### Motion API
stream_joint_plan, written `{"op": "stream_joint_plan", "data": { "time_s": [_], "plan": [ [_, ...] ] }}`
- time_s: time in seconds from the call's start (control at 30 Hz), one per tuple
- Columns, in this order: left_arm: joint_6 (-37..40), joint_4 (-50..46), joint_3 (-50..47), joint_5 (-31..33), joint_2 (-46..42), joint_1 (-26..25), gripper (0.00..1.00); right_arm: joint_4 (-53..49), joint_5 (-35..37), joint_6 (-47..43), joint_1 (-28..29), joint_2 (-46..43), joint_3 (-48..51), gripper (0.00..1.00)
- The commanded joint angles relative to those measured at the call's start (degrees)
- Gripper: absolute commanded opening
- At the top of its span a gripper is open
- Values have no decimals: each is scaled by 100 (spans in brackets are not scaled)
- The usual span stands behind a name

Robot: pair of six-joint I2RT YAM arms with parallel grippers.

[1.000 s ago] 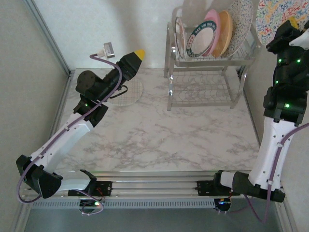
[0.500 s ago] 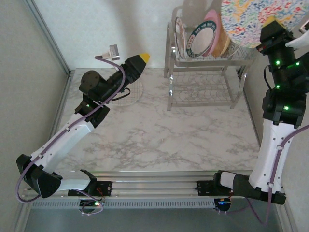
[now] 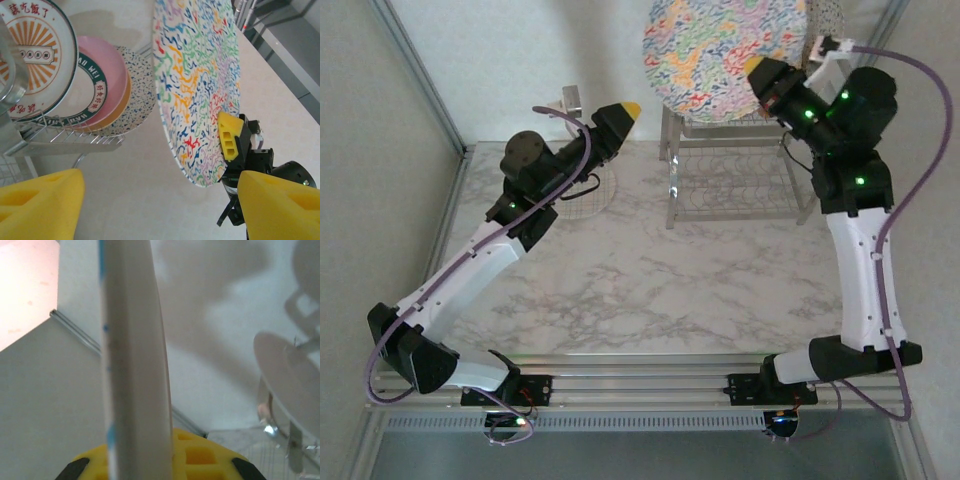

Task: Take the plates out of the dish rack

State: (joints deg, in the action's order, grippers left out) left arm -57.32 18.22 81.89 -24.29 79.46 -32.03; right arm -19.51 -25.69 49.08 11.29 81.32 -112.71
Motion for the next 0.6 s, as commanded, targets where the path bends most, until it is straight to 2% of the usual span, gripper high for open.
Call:
{"op": "stream_joint_plan", "data": {
  "time_s": [0.0,0.57],
  "plan": [
    [-86,-16,222,-86,-19,52,79,148,-128,236,232,79,-374,0],
    [-60,-487,353,130,213,161,66,24,-643,464,772,516,-338,0]
  ]
}}
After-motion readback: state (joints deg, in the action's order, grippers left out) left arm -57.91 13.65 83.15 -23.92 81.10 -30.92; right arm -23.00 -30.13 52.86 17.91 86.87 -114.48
